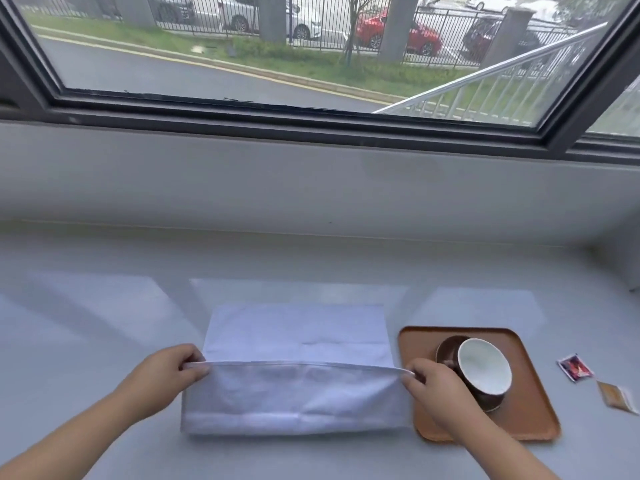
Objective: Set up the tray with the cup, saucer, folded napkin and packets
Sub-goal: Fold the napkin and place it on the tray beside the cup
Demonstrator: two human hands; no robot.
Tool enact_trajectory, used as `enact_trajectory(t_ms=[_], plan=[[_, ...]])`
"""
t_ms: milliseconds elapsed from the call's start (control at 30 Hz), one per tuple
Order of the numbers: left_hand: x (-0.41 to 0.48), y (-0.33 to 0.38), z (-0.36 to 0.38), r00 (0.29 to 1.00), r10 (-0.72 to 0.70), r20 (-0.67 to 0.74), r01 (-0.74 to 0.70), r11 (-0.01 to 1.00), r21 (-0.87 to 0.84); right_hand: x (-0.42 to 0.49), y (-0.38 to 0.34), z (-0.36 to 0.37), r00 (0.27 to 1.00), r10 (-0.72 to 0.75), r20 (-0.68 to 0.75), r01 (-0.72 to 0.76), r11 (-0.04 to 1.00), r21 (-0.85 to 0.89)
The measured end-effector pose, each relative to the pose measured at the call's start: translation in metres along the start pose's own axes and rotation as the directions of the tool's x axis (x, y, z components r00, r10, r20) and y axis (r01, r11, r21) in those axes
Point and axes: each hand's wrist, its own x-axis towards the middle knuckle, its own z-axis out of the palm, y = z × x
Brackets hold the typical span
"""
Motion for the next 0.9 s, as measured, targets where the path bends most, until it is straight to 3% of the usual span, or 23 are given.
enact_trajectory(t_ms=[300,533,700,800,900], plan=[[0.087,0.022,0.002,0.984,-0.173,-0.048,0.144,0.922,-0.360,0.108,-0.009,-0.002,0.994,0.106,0.034,-0.111,0.956,0.271],[0.131,0.015,0.015,0.965,-0.258,-0.047,0.207,0.859,-0.469,0.177,-0.014,0.011,0.993,0.120,0.014,-0.121,0.980,0.159],[0.156,0.002,0.026,0.956,-0.271,-0.111,0.206,0.893,-0.401,0.200,-0.014,0.019,0.997,0.079,-0.021,-0.080,0.995,-0.054],[0.163,-0.001,0.028,0.943,-0.250,-0.220,0.189,0.945,-0.266,0.199,-0.015,0.018,0.994,0.079,-0.074,-0.090,0.982,-0.169],[0.151,0.003,0.029,0.935,-0.124,-0.332,0.111,0.992,-0.060,0.181,-0.019,0.017,0.986,-0.037,-0.160,-0.007,0.965,-0.263]])
